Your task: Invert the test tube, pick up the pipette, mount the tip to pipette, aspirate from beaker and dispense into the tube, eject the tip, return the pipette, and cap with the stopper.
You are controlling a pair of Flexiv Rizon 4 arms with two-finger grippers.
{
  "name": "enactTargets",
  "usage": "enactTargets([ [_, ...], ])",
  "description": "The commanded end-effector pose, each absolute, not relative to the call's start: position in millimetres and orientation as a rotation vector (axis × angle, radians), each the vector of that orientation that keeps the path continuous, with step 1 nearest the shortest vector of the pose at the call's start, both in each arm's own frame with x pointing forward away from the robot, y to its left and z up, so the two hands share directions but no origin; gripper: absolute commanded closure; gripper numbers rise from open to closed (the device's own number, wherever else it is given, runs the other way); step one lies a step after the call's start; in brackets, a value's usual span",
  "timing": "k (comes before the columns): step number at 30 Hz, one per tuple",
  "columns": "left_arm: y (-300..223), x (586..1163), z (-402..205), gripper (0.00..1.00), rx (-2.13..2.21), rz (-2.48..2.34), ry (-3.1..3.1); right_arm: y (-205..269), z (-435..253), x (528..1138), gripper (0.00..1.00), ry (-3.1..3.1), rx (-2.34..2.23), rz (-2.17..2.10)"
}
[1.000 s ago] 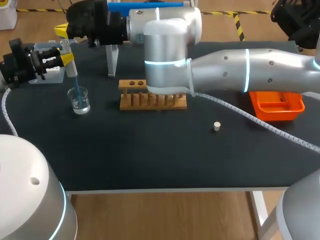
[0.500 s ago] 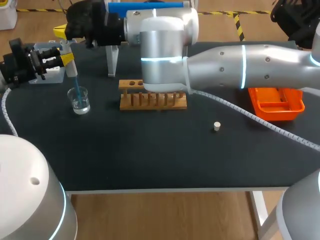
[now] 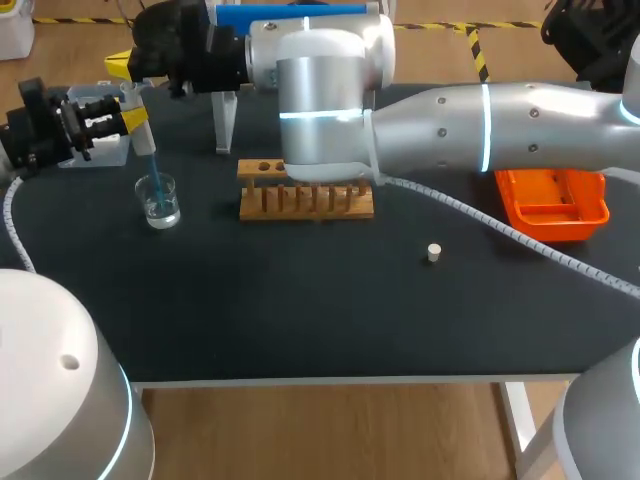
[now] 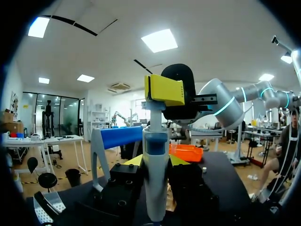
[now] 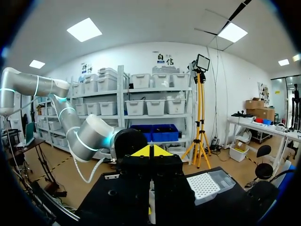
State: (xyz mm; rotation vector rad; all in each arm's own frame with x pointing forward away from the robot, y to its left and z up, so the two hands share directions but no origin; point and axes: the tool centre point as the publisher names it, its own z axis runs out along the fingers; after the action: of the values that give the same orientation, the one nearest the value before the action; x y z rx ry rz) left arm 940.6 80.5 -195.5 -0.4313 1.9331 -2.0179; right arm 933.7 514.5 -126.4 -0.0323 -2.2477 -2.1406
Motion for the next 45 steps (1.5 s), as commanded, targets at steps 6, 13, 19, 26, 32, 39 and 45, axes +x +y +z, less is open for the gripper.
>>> enactTargets([
  [6, 81.9, 941.3, -193.8, 1.00, -0.425, -2.023, 1.932, 513.3, -137.4, 931.5, 1.00, -2.265, -0.040, -2.122],
  [13, 81.9, 941.3, -193.8, 1.00, -0.425, -2.023, 1.932, 512.1, -145.6, 928.1, 1.00, -2.272, -0.049, -2.104],
  [19, 81.9, 941.3, -193.8, 1.00, -0.425, -2.023, 1.932, 513.1, -156.3, 927.5, 1.00, -2.282, -0.058, -2.076],
  [26, 81.9, 941.3, -193.8, 1.00, -0.425, -2.023, 1.932, 511.7, -161.9, 925.9, 1.00, -2.287, -0.071, -2.059],
  [32, 81.9, 941.3, -193.8, 1.00, -0.425, -2.023, 1.932, 509.9, -142.8, 926.7, 1.00, -2.286, -0.041, -2.094],
  [39, 81.9, 941.3, -193.8, 1.00, -0.425, -2.023, 1.932, 497.2, -104.8, 927.6, 1.00, -2.276, 0.020, -2.177],
  [45, 81.9, 941.3, -193.8, 1.00, -0.425, -2.023, 1.932, 475.3, -84.0, 924.2, 0.06, -2.305, 0.040, -2.196],
])
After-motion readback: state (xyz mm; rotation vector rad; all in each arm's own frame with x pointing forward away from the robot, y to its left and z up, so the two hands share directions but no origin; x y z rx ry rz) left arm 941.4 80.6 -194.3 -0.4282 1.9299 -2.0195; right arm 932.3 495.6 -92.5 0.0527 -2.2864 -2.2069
